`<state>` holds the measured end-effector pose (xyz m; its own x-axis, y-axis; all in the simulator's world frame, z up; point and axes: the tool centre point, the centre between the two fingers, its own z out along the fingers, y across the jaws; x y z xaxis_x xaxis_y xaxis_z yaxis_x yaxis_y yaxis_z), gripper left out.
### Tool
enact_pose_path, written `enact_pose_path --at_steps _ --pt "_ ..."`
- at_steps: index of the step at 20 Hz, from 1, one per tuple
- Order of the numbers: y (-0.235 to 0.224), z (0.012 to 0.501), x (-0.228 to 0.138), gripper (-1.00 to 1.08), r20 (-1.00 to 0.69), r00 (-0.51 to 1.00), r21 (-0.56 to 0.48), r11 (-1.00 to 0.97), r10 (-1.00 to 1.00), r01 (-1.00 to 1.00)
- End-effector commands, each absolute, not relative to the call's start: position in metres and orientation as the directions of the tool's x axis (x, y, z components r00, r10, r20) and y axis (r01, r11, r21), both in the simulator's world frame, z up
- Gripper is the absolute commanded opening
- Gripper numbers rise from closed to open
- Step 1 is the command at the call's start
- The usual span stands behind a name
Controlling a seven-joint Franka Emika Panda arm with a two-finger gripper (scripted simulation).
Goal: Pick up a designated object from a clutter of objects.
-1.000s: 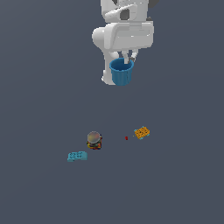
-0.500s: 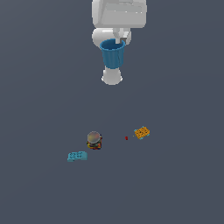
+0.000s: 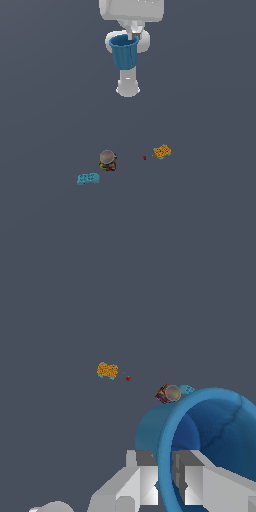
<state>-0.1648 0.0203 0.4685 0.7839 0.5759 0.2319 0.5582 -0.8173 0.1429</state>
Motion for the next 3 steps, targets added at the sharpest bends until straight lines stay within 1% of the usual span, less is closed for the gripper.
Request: enact_pose_path --at_steps 1,3 --pt "0.0200 0.4702 -0.1645 -1.00 0.233 0.783 0.144 -0.817 0.576 0.558" --pt "0.0203 0.4696 -0.1639 -1.00 0.233 0.783 0.144 -0.817 0.576 0.558"
